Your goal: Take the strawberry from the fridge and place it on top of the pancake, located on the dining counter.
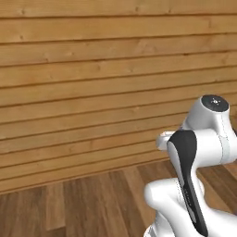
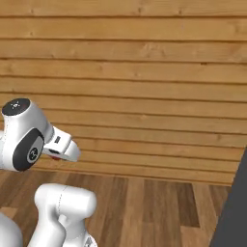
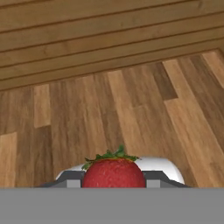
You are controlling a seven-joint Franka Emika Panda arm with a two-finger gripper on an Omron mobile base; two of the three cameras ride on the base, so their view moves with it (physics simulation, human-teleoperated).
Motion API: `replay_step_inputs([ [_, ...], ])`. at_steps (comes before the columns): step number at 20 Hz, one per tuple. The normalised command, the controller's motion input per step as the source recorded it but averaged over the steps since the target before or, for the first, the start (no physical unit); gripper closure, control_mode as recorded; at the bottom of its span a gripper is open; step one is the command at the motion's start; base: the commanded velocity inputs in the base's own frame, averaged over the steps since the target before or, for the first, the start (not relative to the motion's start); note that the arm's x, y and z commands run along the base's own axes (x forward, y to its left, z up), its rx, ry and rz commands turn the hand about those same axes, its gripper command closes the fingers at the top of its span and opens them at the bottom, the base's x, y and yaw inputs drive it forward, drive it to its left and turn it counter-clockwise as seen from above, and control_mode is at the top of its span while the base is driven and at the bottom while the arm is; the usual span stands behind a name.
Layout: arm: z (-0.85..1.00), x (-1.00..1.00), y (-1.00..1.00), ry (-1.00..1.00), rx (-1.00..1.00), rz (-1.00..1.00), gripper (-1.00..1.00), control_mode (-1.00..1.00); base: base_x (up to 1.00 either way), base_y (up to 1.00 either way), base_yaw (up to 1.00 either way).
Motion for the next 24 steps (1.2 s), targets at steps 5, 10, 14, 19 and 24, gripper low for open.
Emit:
replay_step_inputs([
  [5,0.0,0.0,0.0,0.0,0.0,0.0,1.0,1.0,1.0,0.32,0.03],
  [10,0.0,0.0,0.0,0.0,0.0,0.0,1.0,1.0,1.0,0.31,0.51],
  [14,0.0,0.0,0.0,0.0,0.0,0.0,1.0,1.0,0.96,0.11,0.78],
  [19,0.0,0.0,0.0,0.0,0.0,0.0,1.0,1.0,0.93,0.1,0.79],
  [24,0.0,0.0,0.0,0.0,0.0,0.0,1.0,1.0,0.9,0.08,0.8],
])
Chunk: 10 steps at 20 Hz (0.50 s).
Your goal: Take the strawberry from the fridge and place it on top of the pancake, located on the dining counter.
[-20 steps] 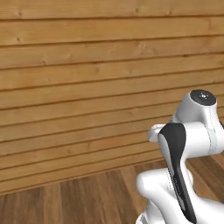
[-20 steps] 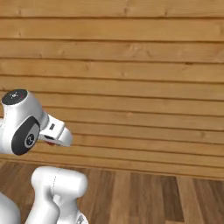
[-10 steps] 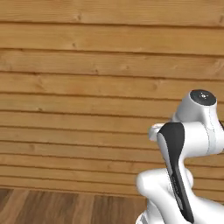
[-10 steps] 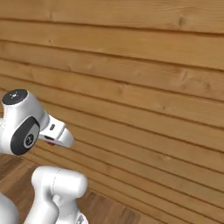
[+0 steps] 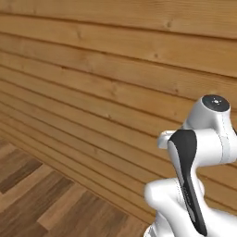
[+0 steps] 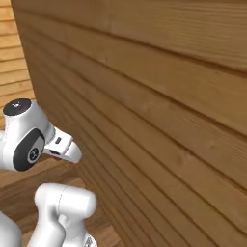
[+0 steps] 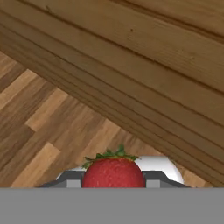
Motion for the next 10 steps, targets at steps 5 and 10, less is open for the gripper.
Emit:
replay_step_inputs([
  [5,0.0,0.0,0.0,0.0,0.0,0.0,1.0,1.0,0.67,0.01,0.86],
  [10,0.0,0.0,0.0,0.0,0.0,0.0,1.0,1.0,0.51,0.0,0.92],
])
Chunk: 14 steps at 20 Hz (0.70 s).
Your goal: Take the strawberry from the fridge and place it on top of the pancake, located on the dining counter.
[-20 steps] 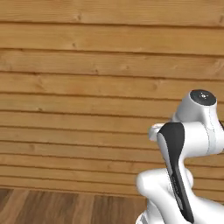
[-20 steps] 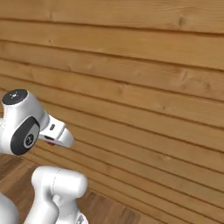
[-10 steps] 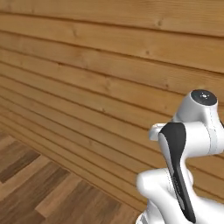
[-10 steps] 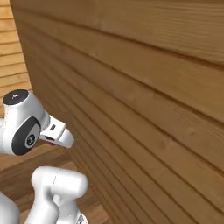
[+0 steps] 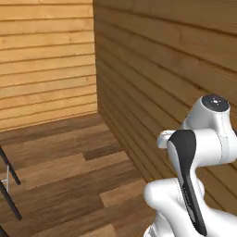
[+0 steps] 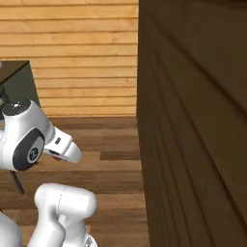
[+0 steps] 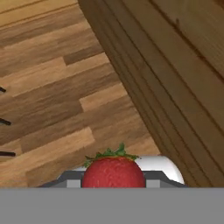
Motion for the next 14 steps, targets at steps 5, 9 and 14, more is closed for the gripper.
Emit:
replay_step_inputs([
  [5,0.0,0.0,0.0,0.0,0.0,0.0,1.0,1.0,0.59,0.0,0.9],
  [9,0.0,0.0,0.0,0.0,0.0,0.0,1.0,1.0,0.67,0.0,0.82],
  [14,0.0,0.0,0.0,0.0,0.0,0.0,1.0,1.0,0.73,0.0,0.78],
])
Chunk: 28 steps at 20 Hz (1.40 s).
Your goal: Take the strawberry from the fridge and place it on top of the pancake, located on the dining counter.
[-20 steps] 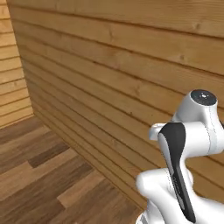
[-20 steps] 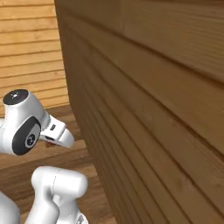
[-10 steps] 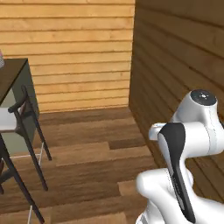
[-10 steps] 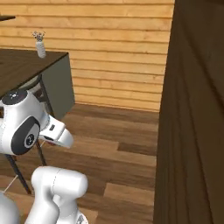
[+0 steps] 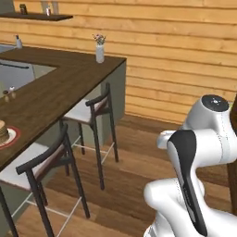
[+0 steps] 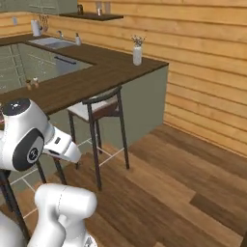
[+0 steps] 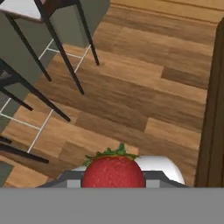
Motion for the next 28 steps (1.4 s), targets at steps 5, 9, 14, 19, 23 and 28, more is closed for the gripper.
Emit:
replay_step_inputs([
  [5,0.0,0.0,0.0,0.0,0.0,0.0,1.0,1.0,0.79,-0.04,0.77],
  [9,0.0,0.0,0.0,0.0,0.0,0.0,1.0,1.0,0.69,-0.01,0.81],
  [14,0.0,0.0,0.0,0.0,0.0,0.0,1.0,1.0,0.69,0.0,0.82],
  [19,0.0,0.0,0.0,0.0,0.0,0.0,1.0,1.0,0.64,-0.01,0.7],
  [23,0.0,0.0,0.0,0.0,0.0,0.0,1.0,1.0,0.7,-0.02,0.38],
  [28,0.0,0.0,0.0,0.0,0.0,0.0,1.0,1.0,0.45,-0.43,0.01],
])
